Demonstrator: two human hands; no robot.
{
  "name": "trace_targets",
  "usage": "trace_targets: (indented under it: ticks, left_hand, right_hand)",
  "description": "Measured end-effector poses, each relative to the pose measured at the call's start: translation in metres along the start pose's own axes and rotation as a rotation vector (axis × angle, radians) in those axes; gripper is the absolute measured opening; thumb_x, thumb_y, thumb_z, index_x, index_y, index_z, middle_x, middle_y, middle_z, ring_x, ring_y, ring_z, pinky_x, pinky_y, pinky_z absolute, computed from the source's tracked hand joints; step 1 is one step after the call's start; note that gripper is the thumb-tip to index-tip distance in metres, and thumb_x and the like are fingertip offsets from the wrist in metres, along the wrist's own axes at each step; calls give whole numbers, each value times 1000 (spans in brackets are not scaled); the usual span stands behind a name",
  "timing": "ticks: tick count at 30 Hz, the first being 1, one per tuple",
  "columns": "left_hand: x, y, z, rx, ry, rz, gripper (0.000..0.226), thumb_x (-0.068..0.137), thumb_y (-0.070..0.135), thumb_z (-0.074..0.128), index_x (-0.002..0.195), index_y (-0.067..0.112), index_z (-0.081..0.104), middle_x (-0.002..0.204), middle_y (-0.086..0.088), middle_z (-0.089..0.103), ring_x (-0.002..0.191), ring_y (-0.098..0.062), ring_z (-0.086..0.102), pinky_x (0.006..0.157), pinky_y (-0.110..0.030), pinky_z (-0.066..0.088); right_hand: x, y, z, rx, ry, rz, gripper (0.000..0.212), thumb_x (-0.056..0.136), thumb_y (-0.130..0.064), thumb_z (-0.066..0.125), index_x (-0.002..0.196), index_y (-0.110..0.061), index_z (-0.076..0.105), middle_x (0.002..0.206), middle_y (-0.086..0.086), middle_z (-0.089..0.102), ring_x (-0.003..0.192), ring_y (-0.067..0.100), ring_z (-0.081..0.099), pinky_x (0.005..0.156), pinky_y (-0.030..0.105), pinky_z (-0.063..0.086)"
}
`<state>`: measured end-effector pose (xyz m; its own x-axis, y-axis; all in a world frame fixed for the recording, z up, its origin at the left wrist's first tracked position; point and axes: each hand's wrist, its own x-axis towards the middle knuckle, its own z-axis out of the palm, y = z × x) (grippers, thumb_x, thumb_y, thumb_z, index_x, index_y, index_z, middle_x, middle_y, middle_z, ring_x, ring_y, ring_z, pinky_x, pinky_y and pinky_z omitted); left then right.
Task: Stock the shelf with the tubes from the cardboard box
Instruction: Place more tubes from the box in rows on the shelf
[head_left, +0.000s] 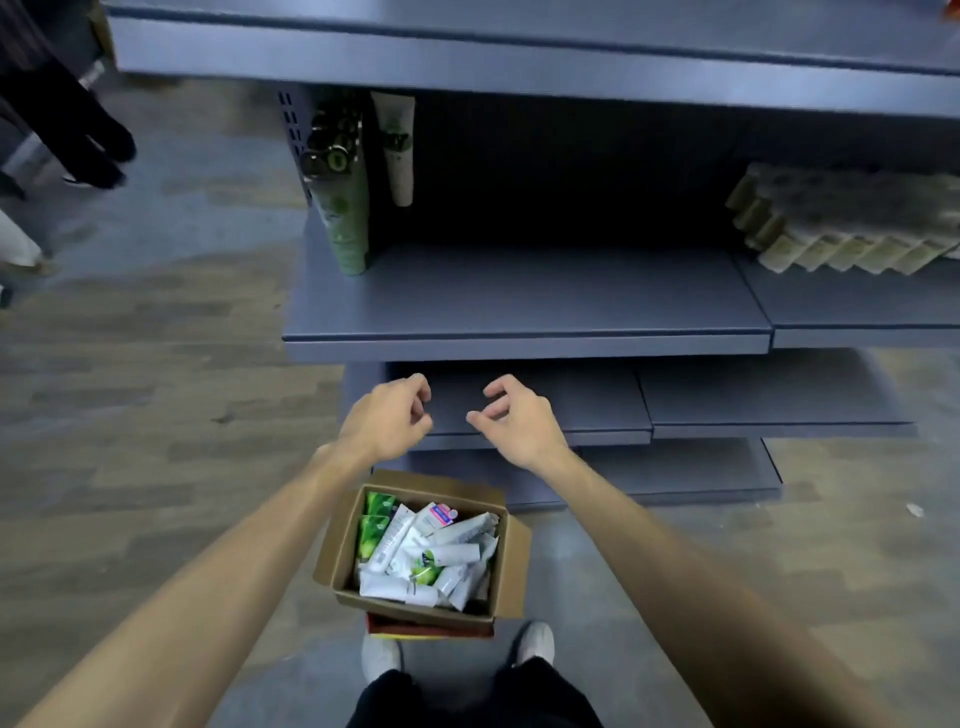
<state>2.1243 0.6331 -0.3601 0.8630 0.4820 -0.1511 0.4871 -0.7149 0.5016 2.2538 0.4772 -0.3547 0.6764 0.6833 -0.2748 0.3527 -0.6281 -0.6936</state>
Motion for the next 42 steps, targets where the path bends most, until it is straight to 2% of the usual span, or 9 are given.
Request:
trace_targets:
  ticks: [6, 11, 14, 17, 27, 31, 35, 39, 42]
  left_hand:
    - [-25, -6, 52, -10, -88, -114, 22, 82, 22, 63, 102, 20, 55, 89, 9, 70, 89, -21, 65, 78, -36, 53]
    - [-31, -22, 99, -71, -176, -174, 20, 79, 25, 63, 98, 23, 54, 80, 15, 65, 83, -20, 66, 79, -37, 54]
    - [-35, -32, 128, -83, -220, -206, 20, 86, 25, 64, 105, 19, 58, 94, 9, 70, 89, -20, 65, 77, -34, 52]
    - [-42, -49, 158, -104, -284, -248, 21, 86, 22, 64, 106, 18, 57, 96, 5, 71, 91, -24, 65, 77, -37, 53]
    - [-65, -121, 259, -116, -409, -419, 20, 84, 27, 66, 101, 21, 57, 102, 0, 71, 97, -25, 64, 82, -36, 53]
    - [-76, -143, 284, -102, -468, -423, 21, 85, 24, 65, 103, 17, 58, 104, -2, 68, 96, -25, 63, 83, -39, 52]
    - [-91, -164, 296, -78, -454, -435, 22, 83, 18, 65, 104, 15, 60, 111, -4, 59, 96, -25, 63, 84, -38, 52]
    - [-94, -186, 295, -48, -349, -470, 26, 84, 19, 66, 109, 17, 60, 118, -4, 50, 103, -26, 59, 90, -41, 49]
    - [-87, -201, 292, 12, -338, -498, 31, 84, 20, 66, 114, 18, 58, 117, -5, 50, 111, -25, 48, 91, -41, 47]
  right_hand:
    - [-2, 45, 14, -39, -79, 43, 37, 85, -44, 69, 113, -25, 55, 68, -23, 61, 100, 15, 63, 90, 39, 52]
    - [-3, 72, 37, -70, -138, 113, 38, 84, -44, 69, 114, -25, 56, 68, -23, 61, 95, 13, 65, 88, 37, 53]
    - [-2, 89, 55, -108, -186, 160, 38, 83, -46, 69, 113, -27, 55, 81, -19, 66, 97, 14, 66, 88, 37, 54]
    - [0, 106, 79, -132, -229, 199, 38, 83, -44, 68, 114, -26, 56, 98, -13, 69, 100, 16, 65, 89, 38, 54]
    - [4, 191, 181, -167, -310, 283, 40, 84, -35, 70, 119, -18, 62, 112, 1, 69, 110, 19, 62, 97, 31, 48]
    - [2, 225, 215, -122, -359, 350, 40, 82, -34, 73, 117, -18, 61, 114, 2, 66, 110, 21, 60, 96, 34, 49]
    - [5, 244, 239, -73, -399, 323, 43, 79, -31, 79, 116, -19, 62, 115, 2, 64, 106, 20, 62, 95, 39, 51]
    - [16, 248, 252, -195, -416, 240, 45, 81, -35, 76, 121, -21, 60, 120, -2, 64, 111, 20, 59, 97, 36, 49]
    - [23, 247, 255, -302, -444, 145, 45, 84, -32, 73, 125, -20, 59, 126, -1, 62, 116, 21, 56, 97, 32, 46]
